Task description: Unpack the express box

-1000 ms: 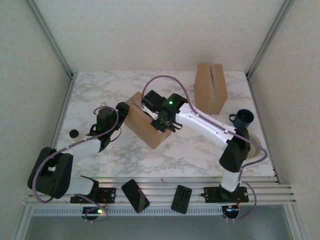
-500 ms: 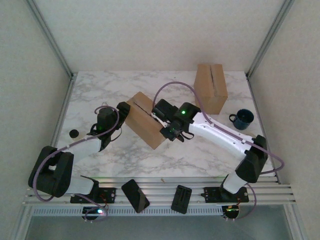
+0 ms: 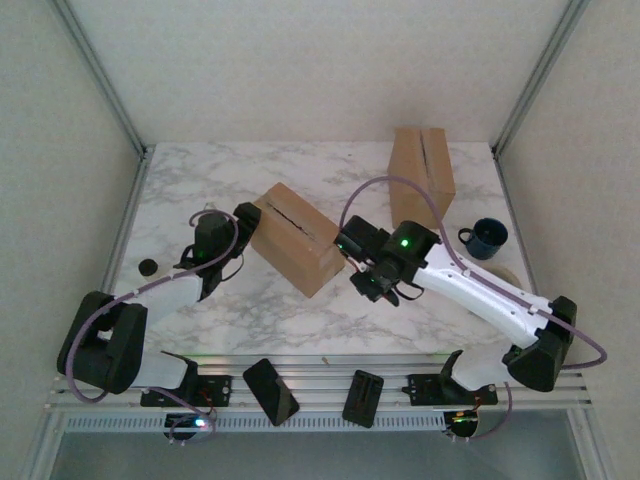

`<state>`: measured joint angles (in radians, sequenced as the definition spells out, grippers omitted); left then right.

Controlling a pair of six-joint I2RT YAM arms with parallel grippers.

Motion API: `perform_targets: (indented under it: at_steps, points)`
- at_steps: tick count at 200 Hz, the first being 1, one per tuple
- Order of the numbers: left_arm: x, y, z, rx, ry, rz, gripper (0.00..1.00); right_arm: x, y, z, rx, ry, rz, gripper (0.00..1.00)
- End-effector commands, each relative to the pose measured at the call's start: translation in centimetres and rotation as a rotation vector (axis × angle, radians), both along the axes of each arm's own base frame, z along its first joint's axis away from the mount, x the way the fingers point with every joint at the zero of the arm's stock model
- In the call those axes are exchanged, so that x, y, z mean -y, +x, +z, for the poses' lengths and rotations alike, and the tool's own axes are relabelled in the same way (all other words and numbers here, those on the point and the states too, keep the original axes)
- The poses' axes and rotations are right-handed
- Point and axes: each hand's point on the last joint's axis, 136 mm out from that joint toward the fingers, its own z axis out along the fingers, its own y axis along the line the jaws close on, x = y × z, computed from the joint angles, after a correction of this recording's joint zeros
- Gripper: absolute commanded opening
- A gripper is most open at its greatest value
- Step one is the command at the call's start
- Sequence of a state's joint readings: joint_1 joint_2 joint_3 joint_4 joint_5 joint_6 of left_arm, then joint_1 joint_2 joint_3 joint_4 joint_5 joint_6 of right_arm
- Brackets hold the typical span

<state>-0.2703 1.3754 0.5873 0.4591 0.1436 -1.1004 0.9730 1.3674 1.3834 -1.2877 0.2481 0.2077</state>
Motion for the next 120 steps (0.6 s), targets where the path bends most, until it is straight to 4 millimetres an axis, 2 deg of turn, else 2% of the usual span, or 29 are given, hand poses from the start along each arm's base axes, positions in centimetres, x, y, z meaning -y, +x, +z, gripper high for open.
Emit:
perform_targets:
  at_steps: [1,30,46,59,78,92,103,120]
  points:
    - [-0.3,-0.4,-1.0,-0.092,0.060,-0.016,0.83,3.0,0.6,1.9,0.098,-0.019,-0.124,0.00]
    - [0.6,0.9,5.7,0.018,0.117,-0.091,0.89,4.5,3.1,3.5,0.209,0.085,-0.311,0.00]
    - [0.0,1.4,8.8,0.044,0.205,-0.085,0.89,4.6,4.6,2.9,0.226,0.146,-0.414,0.00]
    - [-1.4,1.7,10.0,0.016,0.289,-0.049,0.85,4.4,5.7,1.7,0.220,0.171,-0.483,0.00]
    - [-3.2,2.9,9.4,-0.067,0.389,-0.030,0.68,3.3,7.3,-0.3,0.207,0.165,-0.555,0.00]
    - [-4.6,4.3,7.3,-0.144,0.443,-0.020,0.55,2.1,8.0,-2.1,0.178,0.173,-0.596,0.00]
    - [-5.7,5.3,5.3,-0.195,0.473,-0.015,0.50,1.1,8.3,-3.3,0.159,0.189,-0.619,0.00]
    - [-6.7,6.9,2.5,-0.242,0.497,-0.011,0.47,-0.1,8.4,-5.0,0.149,0.205,-0.658,0.00]
